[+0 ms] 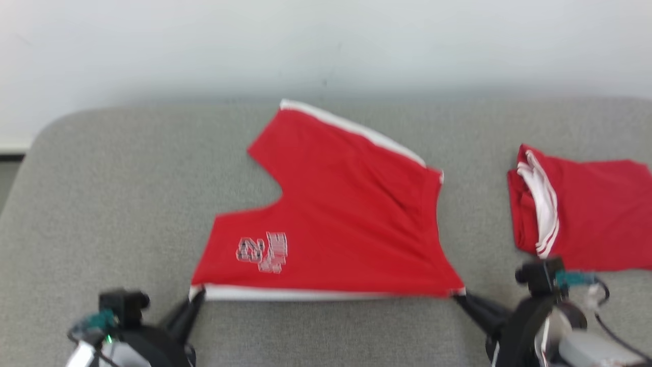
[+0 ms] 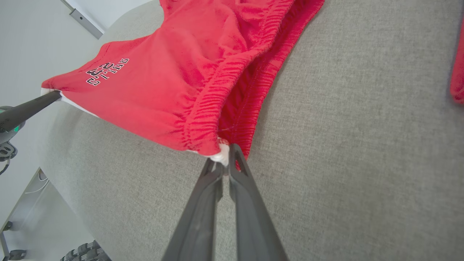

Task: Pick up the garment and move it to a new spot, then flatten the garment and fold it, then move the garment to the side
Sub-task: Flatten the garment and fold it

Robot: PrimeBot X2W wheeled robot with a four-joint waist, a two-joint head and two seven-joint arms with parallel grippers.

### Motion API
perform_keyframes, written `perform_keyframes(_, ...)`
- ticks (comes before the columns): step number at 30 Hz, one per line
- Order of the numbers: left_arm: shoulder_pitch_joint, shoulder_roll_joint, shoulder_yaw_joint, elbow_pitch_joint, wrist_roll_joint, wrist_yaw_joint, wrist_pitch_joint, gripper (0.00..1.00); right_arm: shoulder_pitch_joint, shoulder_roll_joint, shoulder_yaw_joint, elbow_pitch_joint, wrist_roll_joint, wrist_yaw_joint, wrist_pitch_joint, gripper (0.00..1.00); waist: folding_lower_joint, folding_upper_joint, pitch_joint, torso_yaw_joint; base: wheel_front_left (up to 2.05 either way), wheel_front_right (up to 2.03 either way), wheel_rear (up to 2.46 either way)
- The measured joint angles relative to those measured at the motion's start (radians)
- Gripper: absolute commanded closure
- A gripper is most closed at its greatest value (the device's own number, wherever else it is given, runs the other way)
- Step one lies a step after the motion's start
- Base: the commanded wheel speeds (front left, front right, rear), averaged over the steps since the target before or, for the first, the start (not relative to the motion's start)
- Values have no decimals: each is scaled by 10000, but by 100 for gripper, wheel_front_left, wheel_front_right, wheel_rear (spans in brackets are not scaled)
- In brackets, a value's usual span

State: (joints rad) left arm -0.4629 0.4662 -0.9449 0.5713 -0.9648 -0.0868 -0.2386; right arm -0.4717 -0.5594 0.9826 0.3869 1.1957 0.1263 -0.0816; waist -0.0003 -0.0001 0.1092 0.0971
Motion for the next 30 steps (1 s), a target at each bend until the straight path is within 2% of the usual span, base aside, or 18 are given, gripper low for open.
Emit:
perform_keyframes(8,1544,-123,-548,-368,0,263,186,100,1257,-412,301,-117,270,17,-67,100,0,-1,-1131,-28,0,0,0)
perform_keyframes(12,1736,-27,-656,-472,-6,476,284,100,1545,-508,418,-316,259,0,-67,100,0,-1,-1520,-57,0,0,0)
perform_keyframes(30,2269,-178,-633,-332,-226,965,625,100,1970,-234,763,-82,253,-660,199,100,3,1,-1718,-68,0,0,0)
